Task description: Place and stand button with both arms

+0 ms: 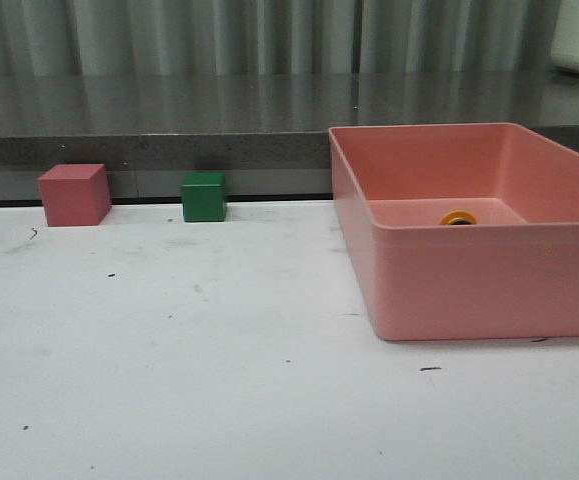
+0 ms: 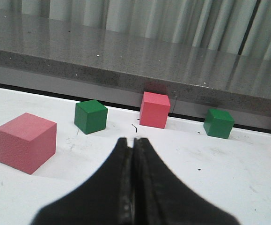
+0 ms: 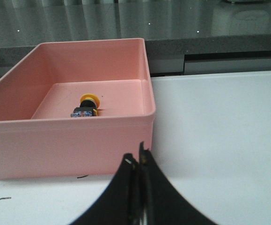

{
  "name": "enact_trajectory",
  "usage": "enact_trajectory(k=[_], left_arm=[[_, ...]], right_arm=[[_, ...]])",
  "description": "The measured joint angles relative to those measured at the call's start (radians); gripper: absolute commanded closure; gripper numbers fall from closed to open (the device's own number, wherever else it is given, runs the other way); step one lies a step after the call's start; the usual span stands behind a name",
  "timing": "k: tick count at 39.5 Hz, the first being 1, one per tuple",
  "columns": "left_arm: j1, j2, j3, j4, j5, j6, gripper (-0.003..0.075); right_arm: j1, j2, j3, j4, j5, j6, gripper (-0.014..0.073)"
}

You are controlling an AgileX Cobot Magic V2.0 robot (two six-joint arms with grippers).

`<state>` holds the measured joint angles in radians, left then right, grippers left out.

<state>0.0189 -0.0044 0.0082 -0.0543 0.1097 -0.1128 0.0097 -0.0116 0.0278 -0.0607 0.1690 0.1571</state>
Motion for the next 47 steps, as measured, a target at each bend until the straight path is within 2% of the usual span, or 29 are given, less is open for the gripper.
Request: enact_trajectory(k=[8, 14, 21, 25, 30, 39, 41, 44, 47], left_arm=[[0.0, 0.0, 0.0, 0.0, -0.161, 0.0, 0.074], [0.0, 0.0, -0.039, 0.0, -0.206, 0.0, 0.074], [0.0, 0.047, -0.206, 0.004, -0.154, 0.0, 0.074], [0.0, 0.152, -0.301, 0.033, -0.06, 0.0, 0.074], [0.0, 0.302, -0.372, 0.073, 0.027, 0.0, 0.074], [0.0, 0.427, -0.393, 0.08, 0.035, 0.0, 0.0734], [0.0, 0.427, -0.393, 0.082, 0.033, 0.0, 0.07], [0.0, 0.427, -0.393, 0.082, 0.033, 0.0, 0.0586], [0.0, 0.427, -0.393, 0.082, 0.031, 0.0, 0.0402]], right_arm=[[0.0, 0.0, -0.002, 0.0, -0.12, 0.0, 0.0663], [0.0, 0.0, -0.108, 0.0, -0.111, 0.0, 0.0663], [0.0, 0.035, -0.329, 0.0, 0.078, 0.0, 0.0663], [0.0, 0.136, -0.427, 0.0, 0.17, 0.0, 0.0663], [0.0, 0.285, -0.494, 0.0, 0.205, 0.0, 0.0663], [0.0, 0.421, -0.515, 0.0, 0.213, 0.0, 0.066], [0.0, 0.425, -0.515, 0.0, 0.213, 0.0, 0.065], [0.0, 0.428, -0.515, 0.0, 0.213, 0.0, 0.0589], [0.0, 0.428, -0.515, 0.0, 0.213, 0.0, 0.0486]])
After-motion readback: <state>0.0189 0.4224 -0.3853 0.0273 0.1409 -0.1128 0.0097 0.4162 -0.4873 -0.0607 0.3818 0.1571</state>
